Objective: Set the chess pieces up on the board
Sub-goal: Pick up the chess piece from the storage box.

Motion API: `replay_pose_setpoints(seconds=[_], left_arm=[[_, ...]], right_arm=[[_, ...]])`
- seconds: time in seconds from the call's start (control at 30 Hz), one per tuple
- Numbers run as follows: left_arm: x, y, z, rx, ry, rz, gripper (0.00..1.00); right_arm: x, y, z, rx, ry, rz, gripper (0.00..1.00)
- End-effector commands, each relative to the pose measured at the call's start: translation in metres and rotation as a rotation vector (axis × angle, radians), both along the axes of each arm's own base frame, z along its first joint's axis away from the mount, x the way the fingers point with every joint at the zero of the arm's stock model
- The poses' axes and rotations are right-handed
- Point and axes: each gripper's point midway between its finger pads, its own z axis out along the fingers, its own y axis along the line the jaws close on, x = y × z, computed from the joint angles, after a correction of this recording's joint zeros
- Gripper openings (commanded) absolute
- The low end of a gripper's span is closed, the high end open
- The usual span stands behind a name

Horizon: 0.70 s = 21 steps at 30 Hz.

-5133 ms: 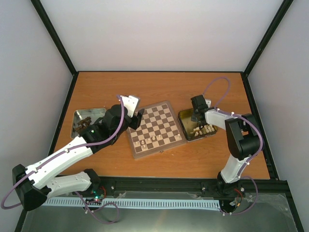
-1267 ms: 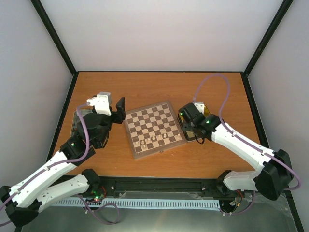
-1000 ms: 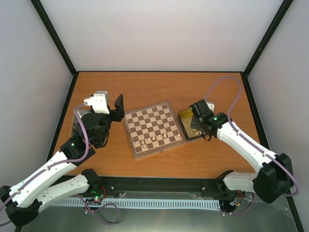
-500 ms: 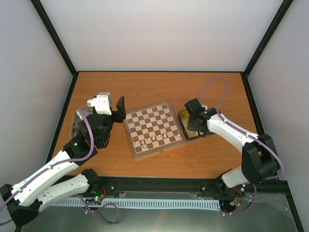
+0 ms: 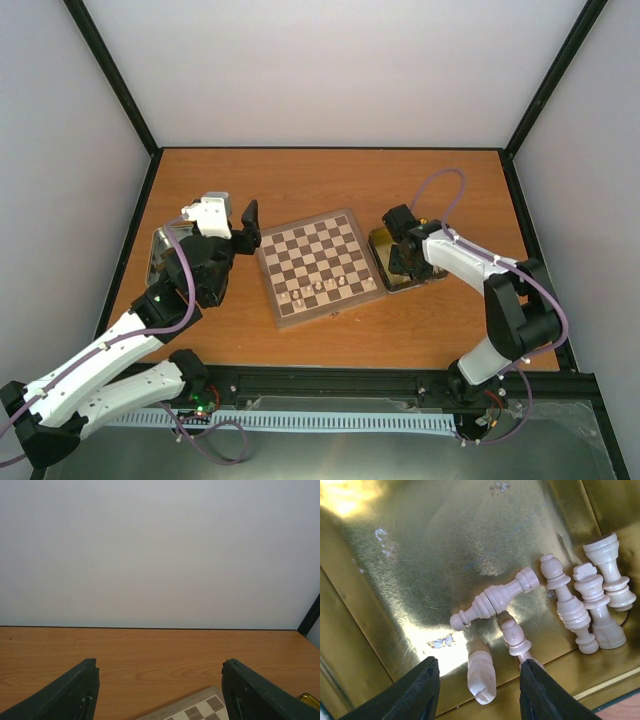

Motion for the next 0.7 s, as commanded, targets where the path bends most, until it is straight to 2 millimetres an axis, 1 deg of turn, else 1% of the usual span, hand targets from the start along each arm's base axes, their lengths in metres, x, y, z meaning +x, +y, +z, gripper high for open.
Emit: replay_pose_setpoints(seconds=[0.0, 0.1, 0.17, 0.37, 0.53, 0.6, 0.67], left_arm=[[-0.001, 0.005, 0.005, 0.0, -0.019, 0.013, 0.68], [0.0, 0.004, 0.004, 0.006, -0.017, 0.014, 0.68], [0.001, 0.004, 0.003, 0.013, -0.013, 0.017, 0.68], [0.0, 0.009, 0.003, 0.011, -0.013, 0.035, 0.68], [0.0, 0.01, 0.002, 0.011, -0.011, 0.042, 0.68], [0.0, 0.012, 0.002, 0.01, -0.01, 0.049, 0.68], [-0.001, 0.013, 0.001, 0.011, -0.012, 0.053, 0.68]], right_arm=[[0.001, -0.003, -0.001, -0.006, 0.029, -0.018, 0.45], [-0.002, -0.003, -0.003, -0.006, 0.05, -0.018, 0.45], [-0.006, -0.002, -0.005, -0.01, 0.078, -0.004, 0.42], [-0.016, -0.008, -0.007, -0.06, 0.147, 0.06, 0.41], [-0.016, -0.003, -0.012, -0.059, 0.195, 0.113, 0.42], [-0.014, 0.001, -0.015, -0.043, 0.198, 0.123, 0.4], [-0.011, 0.006, -0.017, -0.021, 0.197, 0.129, 0.35]])
